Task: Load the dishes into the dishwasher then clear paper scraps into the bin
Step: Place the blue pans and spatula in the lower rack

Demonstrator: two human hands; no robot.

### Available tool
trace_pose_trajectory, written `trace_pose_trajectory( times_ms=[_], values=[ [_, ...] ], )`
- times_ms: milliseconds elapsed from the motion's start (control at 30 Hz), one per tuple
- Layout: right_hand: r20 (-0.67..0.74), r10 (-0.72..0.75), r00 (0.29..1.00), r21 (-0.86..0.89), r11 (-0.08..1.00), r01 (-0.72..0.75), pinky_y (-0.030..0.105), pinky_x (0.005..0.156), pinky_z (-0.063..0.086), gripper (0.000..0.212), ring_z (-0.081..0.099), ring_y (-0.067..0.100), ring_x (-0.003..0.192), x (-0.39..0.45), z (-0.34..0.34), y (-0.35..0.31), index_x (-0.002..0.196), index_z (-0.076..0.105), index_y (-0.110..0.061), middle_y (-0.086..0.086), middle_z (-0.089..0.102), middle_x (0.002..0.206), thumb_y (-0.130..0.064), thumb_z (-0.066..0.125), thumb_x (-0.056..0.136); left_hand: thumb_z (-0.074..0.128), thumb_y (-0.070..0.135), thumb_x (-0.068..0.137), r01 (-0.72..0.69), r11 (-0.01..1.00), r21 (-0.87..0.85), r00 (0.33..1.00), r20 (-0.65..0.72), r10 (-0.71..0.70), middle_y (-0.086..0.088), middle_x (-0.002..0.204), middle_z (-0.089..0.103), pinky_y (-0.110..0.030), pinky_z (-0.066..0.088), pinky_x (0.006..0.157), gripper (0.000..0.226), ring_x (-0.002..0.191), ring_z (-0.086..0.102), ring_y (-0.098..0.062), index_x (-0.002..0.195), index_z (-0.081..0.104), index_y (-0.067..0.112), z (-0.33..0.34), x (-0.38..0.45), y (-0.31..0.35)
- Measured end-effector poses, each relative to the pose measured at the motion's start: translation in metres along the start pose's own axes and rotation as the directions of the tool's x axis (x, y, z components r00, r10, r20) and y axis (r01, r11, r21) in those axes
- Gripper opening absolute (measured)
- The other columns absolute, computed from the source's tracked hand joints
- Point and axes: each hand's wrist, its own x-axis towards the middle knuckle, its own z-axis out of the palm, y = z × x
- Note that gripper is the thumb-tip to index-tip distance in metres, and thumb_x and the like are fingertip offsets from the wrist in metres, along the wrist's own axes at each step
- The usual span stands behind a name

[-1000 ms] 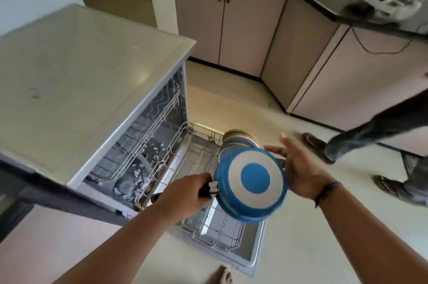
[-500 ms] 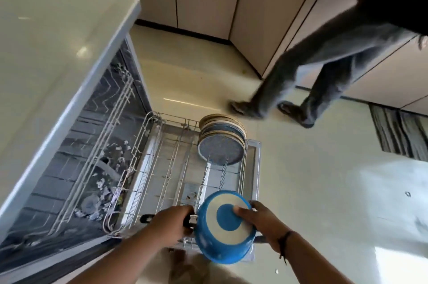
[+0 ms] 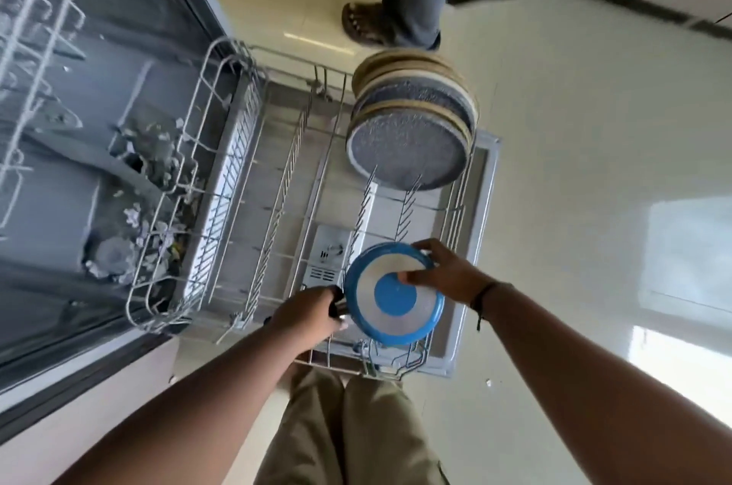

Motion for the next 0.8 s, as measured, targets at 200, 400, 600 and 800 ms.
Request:
trace_pose_trajectory(
  times_ms=[200,400,600,800],
  values=[
    [0.047,-0.009,0.999,-0.149,0.989,0.015,0.033,0.087,0.051,0.065,0.062,0.022,0.098,0.037,-0.006,-0.009,0.131,0.045,-0.018,0.008,0.062,0.116,-0.031,0.078,0.077,0.071,0.023,0.082,0.046,0.997,-0.058,0.999,-0.027,-0.047,0.002,0.098,0.071,-0.028,0.055,0.070,0.040,0.080,0.066,-0.013,0.120,0.059,0.027,0.011,0.030,-0.011],
    [0.098,-0.011,0.995,-0.272,0.962,0.037,0.044,0.096,0.048,0.068,0.060,0.026,0.105,0.064,-0.001,-0.019,0.128,0.045,-0.022,0.009,0.061,0.120,-0.038,0.080,0.073,0.075,0.032,0.079,0.106,0.990,-0.098,0.994,-0.008,-0.107,0.004,0.097,0.071,-0.035,0.057,0.078,0.036,0.084,0.066,-0.014,0.111,0.060,0.024,0.022,0.040,-0.020],
    [0.134,-0.014,0.991,-0.346,0.936,0.059,0.040,0.097,0.047,0.066,0.059,0.025,0.106,0.077,-0.004,-0.020,0.129,0.045,-0.020,0.008,0.060,0.118,-0.024,0.081,0.074,0.072,0.036,0.081,0.109,0.991,-0.074,0.994,-0.013,-0.110,0.002,0.094,0.071,-0.031,0.054,0.077,0.026,0.084,0.065,-0.018,0.101,0.065,0.021,0.033,0.051,-0.019],
    [0.124,-0.080,0.989,-0.397,0.910,0.123,0.034,0.099,0.043,0.068,0.054,0.023,0.105,0.078,-0.002,-0.012,0.127,0.046,-0.026,0.010,0.049,0.123,-0.029,0.083,0.070,0.065,0.034,0.087,0.075,0.997,-0.011,0.996,-0.051,-0.076,-0.001,0.101,0.071,-0.029,0.052,0.072,0.026,0.085,0.066,-0.019,0.108,0.061,0.018,0.043,0.057,-0.017]
  ],
)
